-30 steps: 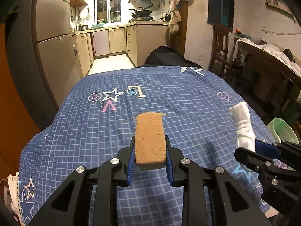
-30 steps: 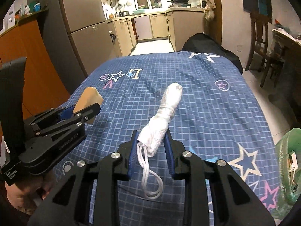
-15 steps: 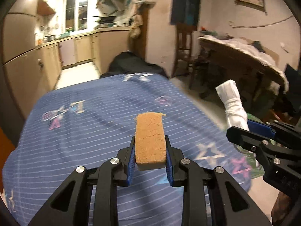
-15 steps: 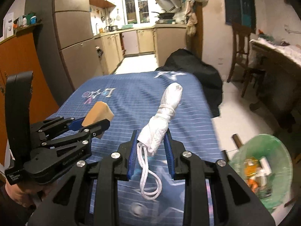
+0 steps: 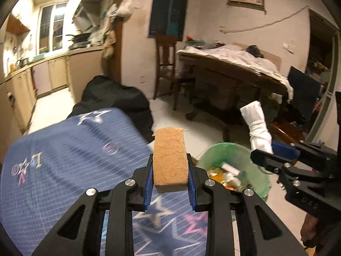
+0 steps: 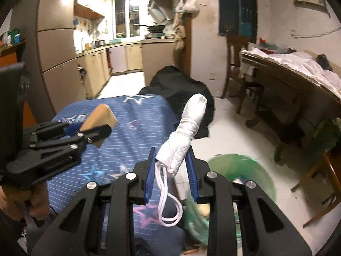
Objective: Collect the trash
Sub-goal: 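Carry the beige sponge and white cloth roll over the green bin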
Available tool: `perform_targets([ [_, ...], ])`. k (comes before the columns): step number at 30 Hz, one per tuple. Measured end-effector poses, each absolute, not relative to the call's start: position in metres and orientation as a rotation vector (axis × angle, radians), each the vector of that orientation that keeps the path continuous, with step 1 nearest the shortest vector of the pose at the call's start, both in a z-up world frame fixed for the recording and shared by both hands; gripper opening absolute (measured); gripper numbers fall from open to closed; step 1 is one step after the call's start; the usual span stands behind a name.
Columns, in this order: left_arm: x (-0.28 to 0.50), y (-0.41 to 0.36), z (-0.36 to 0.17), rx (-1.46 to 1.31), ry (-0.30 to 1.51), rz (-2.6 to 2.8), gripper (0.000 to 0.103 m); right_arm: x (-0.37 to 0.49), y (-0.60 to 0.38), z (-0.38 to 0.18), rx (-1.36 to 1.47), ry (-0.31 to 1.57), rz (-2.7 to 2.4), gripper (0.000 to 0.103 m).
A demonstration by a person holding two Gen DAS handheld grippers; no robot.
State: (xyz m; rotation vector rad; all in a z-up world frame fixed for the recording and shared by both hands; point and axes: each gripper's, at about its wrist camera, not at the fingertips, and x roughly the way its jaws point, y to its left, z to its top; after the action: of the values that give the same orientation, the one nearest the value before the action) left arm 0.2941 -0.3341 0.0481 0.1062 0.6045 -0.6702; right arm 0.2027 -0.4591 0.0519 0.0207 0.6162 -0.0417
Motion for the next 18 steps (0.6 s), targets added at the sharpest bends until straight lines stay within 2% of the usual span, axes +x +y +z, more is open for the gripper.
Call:
perform_targets([
  [9, 0.288, -0.432, 0.062, 0.154, 0.631, -0.795, 0.028, 0.192, -0.53, 0.056, 0.049, 0.643, -0.14, 0.026],
  [18, 0.311, -0.506, 0.031, 0.203, 0.738, -0.851, 0.028, 0.198, -0.583, 0.032, 0.131, 0.744, -0.166, 0.026],
])
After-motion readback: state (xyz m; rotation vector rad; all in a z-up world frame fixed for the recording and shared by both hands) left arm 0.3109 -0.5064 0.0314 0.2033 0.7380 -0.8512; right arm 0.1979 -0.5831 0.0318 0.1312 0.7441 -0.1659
